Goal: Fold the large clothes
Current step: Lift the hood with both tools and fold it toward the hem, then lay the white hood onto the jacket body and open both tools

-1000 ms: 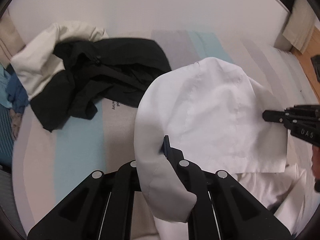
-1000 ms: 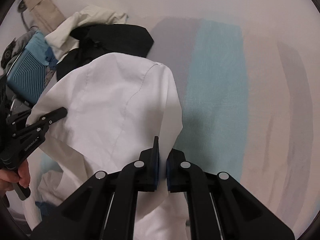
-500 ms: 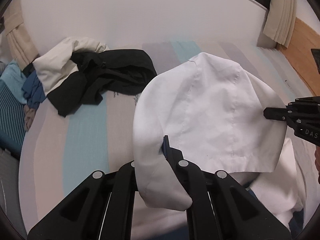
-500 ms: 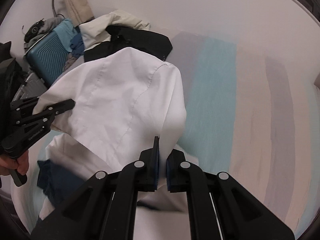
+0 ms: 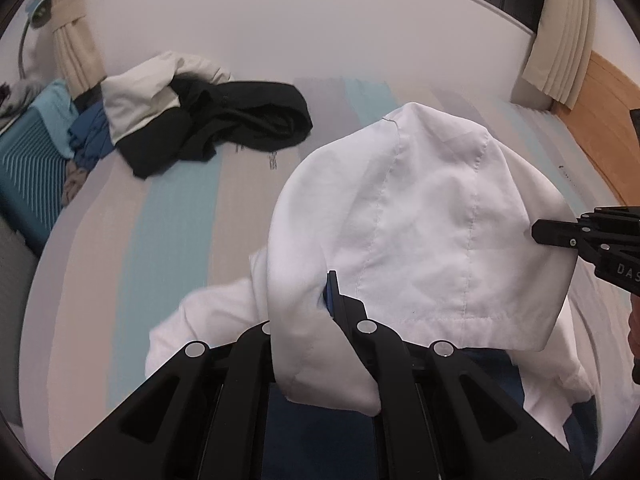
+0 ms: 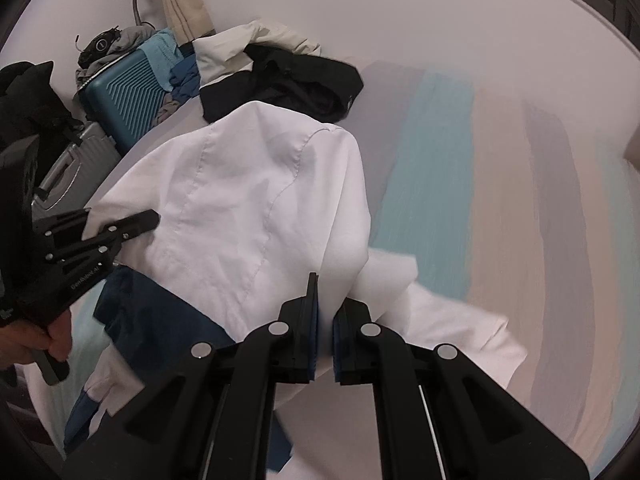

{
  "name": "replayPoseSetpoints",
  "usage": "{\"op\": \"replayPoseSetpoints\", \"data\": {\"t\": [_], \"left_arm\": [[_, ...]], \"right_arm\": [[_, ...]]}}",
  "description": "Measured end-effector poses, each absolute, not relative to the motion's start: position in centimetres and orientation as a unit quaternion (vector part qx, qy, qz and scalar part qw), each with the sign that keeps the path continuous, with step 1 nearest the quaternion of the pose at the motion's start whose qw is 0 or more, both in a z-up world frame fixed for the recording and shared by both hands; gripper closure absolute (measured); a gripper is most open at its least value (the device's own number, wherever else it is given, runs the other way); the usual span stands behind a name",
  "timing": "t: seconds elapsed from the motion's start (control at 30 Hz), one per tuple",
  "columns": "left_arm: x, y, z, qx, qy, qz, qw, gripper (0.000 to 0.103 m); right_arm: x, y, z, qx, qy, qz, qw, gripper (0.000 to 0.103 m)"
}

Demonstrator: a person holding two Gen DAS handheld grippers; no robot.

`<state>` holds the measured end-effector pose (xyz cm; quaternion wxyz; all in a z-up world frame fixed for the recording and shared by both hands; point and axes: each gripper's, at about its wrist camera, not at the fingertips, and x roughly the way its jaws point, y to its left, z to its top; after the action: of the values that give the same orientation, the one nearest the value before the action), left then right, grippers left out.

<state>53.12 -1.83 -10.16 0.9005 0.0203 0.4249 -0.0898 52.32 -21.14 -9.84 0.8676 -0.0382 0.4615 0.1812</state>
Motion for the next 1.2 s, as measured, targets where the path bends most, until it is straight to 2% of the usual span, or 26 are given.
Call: {"op": "replayPoseSetpoints", "data": {"t": [0.17, 0.43, 1.2], "left_arm": [[50.1, -1.4, -11.2, -0.003, 0.438, -0.077, 0.896, 0.098], [46.5, -2.4, -14.2, 0.031, 0.456, -0.072, 0.886, 0.098], [43.0, -2.9, -20.0, 0.063, 0.5, -0.064, 0.861, 0.097]], "right_arm": [[49.3, -21.0, -10.5, -0.036, 0.474, 0.191, 0.859, 0.099], [46.4, -20.2, -13.4, -0.057, 0.495, 0.187, 0.847, 0.099], [43.6, -19.8, -20.0, -0.063, 0.518, 0.154, 0.839, 0.099]]}}
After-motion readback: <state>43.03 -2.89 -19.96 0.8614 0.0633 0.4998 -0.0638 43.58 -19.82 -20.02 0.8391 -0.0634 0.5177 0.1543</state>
